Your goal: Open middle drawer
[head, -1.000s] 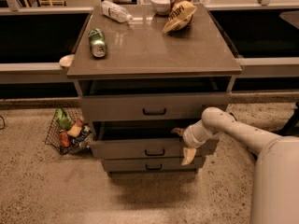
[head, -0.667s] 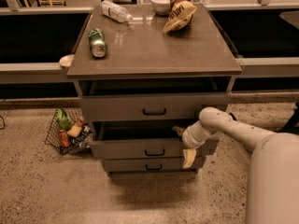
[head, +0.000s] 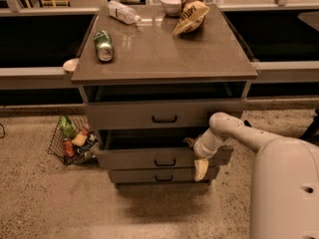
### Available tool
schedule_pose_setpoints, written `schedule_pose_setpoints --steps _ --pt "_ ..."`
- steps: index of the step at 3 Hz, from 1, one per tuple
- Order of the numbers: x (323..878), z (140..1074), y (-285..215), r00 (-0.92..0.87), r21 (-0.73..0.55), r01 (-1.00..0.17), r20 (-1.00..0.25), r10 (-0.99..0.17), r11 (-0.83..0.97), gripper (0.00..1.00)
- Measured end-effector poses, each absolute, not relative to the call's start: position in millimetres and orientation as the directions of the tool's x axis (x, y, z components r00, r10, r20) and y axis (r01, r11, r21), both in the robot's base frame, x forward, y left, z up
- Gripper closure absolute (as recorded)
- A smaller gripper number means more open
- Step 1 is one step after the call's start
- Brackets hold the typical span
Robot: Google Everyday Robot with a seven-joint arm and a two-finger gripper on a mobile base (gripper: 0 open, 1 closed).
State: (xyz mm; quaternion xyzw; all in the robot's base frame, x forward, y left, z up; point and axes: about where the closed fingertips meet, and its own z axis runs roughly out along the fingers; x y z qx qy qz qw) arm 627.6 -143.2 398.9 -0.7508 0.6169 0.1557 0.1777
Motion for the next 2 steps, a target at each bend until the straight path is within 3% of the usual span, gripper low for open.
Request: schedule_pose_setpoints --steps 2 --pt "612 408 -124 0.216 0.004 -0.97 -0.452 -0.866 -0.244 0.41"
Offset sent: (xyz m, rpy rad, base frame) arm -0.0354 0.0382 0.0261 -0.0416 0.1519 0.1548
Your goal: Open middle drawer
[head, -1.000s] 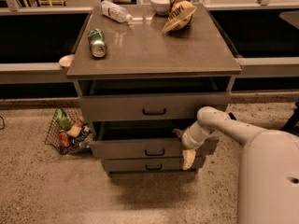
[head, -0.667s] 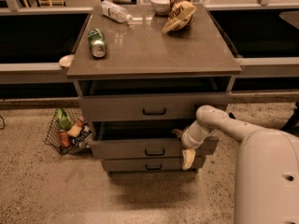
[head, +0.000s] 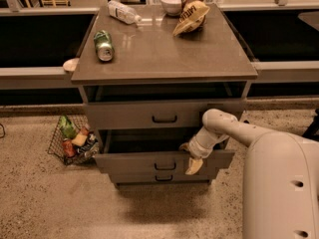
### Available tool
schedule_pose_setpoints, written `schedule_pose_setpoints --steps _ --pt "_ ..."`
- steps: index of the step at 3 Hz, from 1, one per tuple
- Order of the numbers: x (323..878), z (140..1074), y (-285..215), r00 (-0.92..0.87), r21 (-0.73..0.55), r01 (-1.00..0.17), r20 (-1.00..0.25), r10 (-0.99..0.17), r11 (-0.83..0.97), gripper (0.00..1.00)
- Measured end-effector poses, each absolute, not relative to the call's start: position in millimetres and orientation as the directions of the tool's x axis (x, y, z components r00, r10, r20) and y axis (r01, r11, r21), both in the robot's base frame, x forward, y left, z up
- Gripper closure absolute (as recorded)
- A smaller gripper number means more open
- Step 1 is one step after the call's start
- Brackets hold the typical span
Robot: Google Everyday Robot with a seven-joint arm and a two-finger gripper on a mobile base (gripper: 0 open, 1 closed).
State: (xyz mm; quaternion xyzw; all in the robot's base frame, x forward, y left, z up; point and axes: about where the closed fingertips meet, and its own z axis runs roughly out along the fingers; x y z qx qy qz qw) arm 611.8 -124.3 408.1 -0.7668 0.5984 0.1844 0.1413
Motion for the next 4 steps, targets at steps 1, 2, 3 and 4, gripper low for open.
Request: schedule_pose_setpoints --steps 1,2,3,4 --pt "593 416 -115 0.227 0.056 -0.958 -0.455 -0.861 -0.282 0.65" --pt "580 426 -108 0.249 0.061 -0.949 -0.457 -0.854 -0.31 0.88" --pt "579 425 -108 0.249 0.061 -0.949 -0.458 -0.853 -0.31 1.0" --pt "564 424 -99 0.249 0.09 -0.937 -0.507 -0.825 -0.337 1.0"
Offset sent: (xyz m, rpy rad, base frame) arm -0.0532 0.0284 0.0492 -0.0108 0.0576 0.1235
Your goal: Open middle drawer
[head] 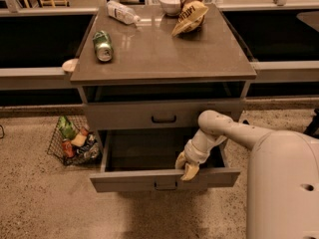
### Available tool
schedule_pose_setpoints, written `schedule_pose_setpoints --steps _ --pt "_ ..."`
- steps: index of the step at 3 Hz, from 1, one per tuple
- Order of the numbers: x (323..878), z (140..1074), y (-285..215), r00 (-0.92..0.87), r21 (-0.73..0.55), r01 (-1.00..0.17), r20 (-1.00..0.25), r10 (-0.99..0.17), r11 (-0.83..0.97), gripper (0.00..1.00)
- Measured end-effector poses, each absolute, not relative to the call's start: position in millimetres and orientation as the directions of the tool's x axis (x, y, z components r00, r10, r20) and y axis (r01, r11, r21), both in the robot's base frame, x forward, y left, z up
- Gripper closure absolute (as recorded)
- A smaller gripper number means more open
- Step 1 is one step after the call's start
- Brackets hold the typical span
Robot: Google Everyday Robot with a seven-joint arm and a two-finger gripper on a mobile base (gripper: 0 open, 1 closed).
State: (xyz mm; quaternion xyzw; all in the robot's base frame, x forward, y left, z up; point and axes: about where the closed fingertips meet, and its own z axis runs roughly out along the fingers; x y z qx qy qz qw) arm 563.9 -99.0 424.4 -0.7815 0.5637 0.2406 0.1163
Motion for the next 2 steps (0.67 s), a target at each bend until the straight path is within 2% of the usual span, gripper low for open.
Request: schedule_pose_setpoints --steps 2 --pt "553 426 -98 0.244 0.103 -0.93 -0.544 -0.803 -0.353 1.0"
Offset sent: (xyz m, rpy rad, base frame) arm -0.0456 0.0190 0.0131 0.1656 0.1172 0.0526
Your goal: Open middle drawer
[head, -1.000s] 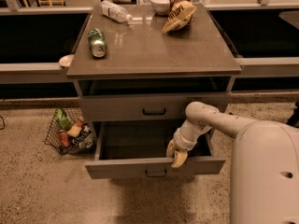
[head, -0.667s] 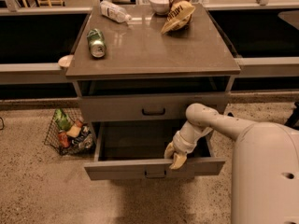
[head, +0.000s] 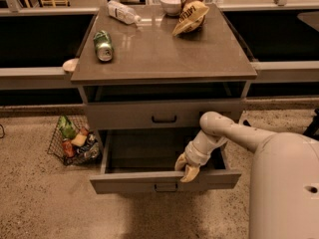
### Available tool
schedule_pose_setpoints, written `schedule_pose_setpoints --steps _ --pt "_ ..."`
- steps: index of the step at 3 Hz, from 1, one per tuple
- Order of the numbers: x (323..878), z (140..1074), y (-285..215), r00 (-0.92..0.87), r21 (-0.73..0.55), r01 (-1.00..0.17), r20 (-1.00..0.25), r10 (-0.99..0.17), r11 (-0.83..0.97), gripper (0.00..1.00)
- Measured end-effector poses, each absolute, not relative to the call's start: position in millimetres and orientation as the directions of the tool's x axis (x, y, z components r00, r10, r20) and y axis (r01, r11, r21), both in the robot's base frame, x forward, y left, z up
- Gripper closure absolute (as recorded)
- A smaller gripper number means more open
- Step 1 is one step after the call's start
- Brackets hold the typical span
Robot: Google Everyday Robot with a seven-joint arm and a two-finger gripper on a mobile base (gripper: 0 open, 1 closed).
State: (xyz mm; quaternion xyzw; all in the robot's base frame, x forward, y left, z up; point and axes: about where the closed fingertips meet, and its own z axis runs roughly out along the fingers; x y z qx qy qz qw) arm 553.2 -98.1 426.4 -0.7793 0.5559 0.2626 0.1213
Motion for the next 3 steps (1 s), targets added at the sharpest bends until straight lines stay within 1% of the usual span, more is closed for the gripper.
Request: schedule_pose_setpoints --steps 1,2,3 --pt "538.2 431.4 -92.3 0.24 0.114 -0.92 -0.591 -0.77 -0.375 1.0" --pt "538.2 431.4 -92.4 0.24 0.114 -0.92 -0.591 -0.77 -0.375 0.81" --pt "538.2 431.3 -92.4 0.24 0.114 -0.92 -0.591 -0.77 -0.375 0.59"
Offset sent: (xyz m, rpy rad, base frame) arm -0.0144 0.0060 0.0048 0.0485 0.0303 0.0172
